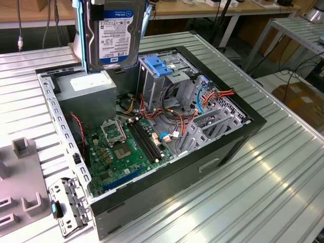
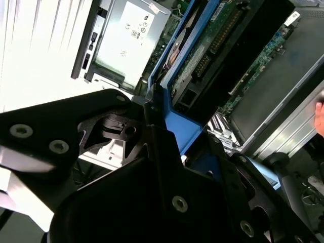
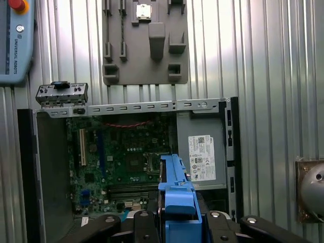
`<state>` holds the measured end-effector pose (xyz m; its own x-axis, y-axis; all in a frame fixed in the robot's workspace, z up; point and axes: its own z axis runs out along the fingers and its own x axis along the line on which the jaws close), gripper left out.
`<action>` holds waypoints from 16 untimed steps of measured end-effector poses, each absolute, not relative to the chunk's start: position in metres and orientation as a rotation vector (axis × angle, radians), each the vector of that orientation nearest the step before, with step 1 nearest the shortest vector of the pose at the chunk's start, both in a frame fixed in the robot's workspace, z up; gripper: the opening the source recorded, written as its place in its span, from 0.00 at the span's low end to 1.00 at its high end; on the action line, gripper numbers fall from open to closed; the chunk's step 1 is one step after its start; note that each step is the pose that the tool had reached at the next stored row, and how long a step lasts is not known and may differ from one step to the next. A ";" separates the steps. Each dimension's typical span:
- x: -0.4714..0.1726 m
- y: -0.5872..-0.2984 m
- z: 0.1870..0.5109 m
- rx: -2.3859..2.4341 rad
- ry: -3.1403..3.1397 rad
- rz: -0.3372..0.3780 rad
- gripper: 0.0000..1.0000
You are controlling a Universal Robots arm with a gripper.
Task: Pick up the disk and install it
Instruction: 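Insert the disk into the insertion slot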
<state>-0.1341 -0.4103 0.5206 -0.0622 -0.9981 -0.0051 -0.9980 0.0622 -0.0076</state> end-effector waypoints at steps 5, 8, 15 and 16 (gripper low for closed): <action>-0.134 -0.417 0.521 -2.145 2.283 -0.003 0.37; -0.134 -0.420 0.521 -2.145 2.283 -0.003 0.37; -0.133 -0.430 0.521 -2.145 2.283 -0.003 0.37; -0.133 -0.430 0.521 -2.145 2.283 -0.003 0.37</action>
<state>-0.1331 -0.4303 0.5205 -0.0622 -0.9981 -0.0050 -0.9980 0.0622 -0.0076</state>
